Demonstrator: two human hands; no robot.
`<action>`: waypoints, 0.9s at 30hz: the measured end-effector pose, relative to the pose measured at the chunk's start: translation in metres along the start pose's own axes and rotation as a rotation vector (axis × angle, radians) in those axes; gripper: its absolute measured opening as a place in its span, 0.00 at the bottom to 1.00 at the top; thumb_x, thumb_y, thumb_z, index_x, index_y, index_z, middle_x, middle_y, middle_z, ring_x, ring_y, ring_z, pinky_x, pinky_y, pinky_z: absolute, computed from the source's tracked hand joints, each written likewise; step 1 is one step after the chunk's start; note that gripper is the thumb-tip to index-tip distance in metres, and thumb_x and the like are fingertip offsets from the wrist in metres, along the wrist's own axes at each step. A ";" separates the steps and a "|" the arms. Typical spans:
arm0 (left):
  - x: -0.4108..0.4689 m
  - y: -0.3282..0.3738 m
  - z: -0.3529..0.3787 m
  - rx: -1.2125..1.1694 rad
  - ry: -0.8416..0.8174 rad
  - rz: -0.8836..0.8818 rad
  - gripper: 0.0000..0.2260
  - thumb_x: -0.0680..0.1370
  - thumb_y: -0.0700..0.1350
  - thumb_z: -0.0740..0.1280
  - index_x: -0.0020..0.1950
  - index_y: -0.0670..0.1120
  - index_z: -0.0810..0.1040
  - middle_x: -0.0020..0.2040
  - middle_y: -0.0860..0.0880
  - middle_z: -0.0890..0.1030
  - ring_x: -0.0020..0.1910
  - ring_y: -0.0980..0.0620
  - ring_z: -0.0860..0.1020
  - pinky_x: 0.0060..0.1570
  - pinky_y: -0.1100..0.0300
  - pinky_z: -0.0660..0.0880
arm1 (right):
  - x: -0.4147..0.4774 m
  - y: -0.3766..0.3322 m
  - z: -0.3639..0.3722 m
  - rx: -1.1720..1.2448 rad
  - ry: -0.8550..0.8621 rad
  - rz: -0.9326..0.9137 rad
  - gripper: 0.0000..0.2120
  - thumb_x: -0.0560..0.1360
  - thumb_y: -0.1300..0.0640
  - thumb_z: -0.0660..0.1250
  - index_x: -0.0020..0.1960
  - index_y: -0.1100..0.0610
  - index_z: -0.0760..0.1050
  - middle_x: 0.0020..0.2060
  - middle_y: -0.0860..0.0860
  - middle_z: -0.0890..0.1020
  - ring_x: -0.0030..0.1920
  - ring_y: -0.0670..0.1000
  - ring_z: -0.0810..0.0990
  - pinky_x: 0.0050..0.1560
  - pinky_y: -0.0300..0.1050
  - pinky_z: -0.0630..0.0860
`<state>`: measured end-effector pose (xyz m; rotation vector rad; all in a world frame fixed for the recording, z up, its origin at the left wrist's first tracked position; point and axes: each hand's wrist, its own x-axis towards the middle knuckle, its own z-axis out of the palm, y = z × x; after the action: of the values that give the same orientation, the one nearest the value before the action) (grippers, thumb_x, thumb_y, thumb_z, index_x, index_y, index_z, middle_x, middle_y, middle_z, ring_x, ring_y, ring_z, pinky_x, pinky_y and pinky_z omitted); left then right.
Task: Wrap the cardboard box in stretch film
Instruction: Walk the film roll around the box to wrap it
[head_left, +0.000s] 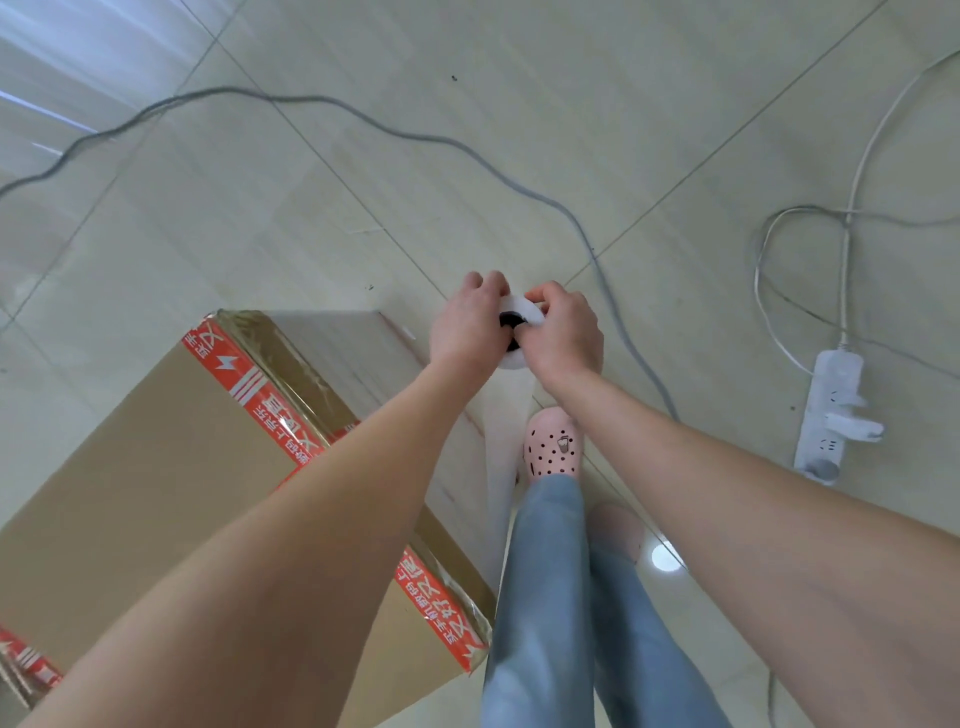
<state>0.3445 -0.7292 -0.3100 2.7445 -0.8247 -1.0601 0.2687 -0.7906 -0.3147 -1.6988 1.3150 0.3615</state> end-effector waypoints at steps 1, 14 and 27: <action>0.005 0.000 -0.004 0.057 -0.017 0.048 0.12 0.75 0.40 0.64 0.58 0.44 0.72 0.54 0.45 0.73 0.49 0.43 0.76 0.38 0.55 0.66 | 0.001 -0.002 -0.001 -0.010 0.000 -0.005 0.16 0.71 0.59 0.66 0.57 0.49 0.75 0.55 0.51 0.76 0.52 0.55 0.78 0.47 0.43 0.71; 0.025 -0.030 -0.029 -0.427 0.121 -0.468 0.07 0.72 0.43 0.67 0.44 0.45 0.70 0.38 0.50 0.73 0.40 0.48 0.73 0.33 0.60 0.64 | 0.024 -0.052 0.009 -0.052 -0.072 -0.017 0.14 0.71 0.57 0.66 0.56 0.50 0.73 0.55 0.52 0.75 0.52 0.55 0.77 0.44 0.43 0.67; 0.058 -0.032 -0.055 0.046 -0.026 -0.058 0.08 0.75 0.40 0.63 0.53 0.44 0.75 0.51 0.45 0.75 0.48 0.43 0.76 0.38 0.56 0.66 | 0.043 -0.078 0.010 -0.210 -0.134 -0.103 0.11 0.73 0.57 0.65 0.54 0.49 0.76 0.53 0.52 0.77 0.47 0.53 0.76 0.42 0.42 0.68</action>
<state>0.4303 -0.7379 -0.3111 2.8144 -0.7875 -1.1028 0.3562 -0.8090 -0.3122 -1.8735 1.1182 0.5589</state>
